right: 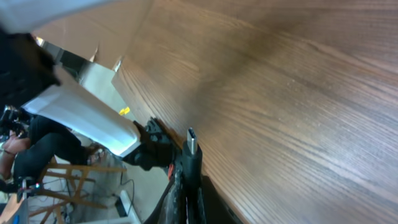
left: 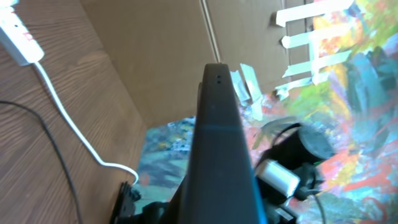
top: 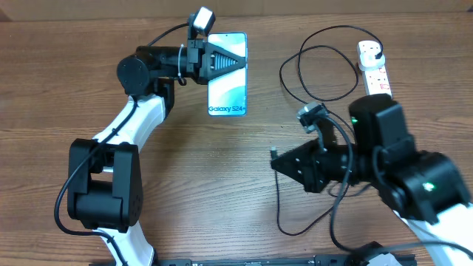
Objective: Plug charger to phone and switch on socket
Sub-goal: 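Lift the plug with the right gripper while the left raises the phone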
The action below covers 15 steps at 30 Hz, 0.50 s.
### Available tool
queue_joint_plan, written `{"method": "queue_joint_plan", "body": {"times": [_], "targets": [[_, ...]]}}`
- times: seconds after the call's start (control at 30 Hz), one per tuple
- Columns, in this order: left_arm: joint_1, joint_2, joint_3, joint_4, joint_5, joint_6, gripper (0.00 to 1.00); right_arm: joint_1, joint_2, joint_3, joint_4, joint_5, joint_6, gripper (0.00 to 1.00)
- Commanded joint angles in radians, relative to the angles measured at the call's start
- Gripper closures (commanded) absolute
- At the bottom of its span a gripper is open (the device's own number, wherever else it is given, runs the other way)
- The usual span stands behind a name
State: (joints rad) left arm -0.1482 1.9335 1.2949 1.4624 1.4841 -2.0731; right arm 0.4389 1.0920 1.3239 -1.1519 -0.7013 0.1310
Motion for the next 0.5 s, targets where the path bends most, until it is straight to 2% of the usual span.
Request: {"method": "queue_joint_plan", "body": {"times": [0.0, 0.1, 0.23, 0.3, 0.37, 0.47], "targets": [[0.003, -0.040, 0.021, 0.004, -0.111, 0.005, 0.96, -0.003, 0.015, -0.169, 0.174, -0.154, 0.034, 0.96], [0.003, -0.040, 0.021, 0.004, -0.134, 0.071, 0.96, -0.003, 0.021, -0.309, 0.387, -0.217, 0.111, 0.96], [0.003, -0.040, 0.020, 0.003, -0.129, 0.095, 0.96, -0.003, 0.050, -0.468, 0.659, -0.217, 0.217, 0.96], [0.003, -0.040, 0.019, -0.002, -0.129, 0.140, 0.96, -0.002, 0.067, -0.501, 0.732, -0.217, 0.236, 0.96], [0.002, -0.039, 0.019, -0.056, -0.119, 0.203, 0.95, -0.002, 0.090, -0.507, 0.767, -0.217, 0.235, 0.96], [-0.010, -0.039, 0.018, -0.254, -0.092, 0.327, 0.96, -0.002, 0.120, -0.507, 0.811, -0.216, 0.232, 0.96]]}}
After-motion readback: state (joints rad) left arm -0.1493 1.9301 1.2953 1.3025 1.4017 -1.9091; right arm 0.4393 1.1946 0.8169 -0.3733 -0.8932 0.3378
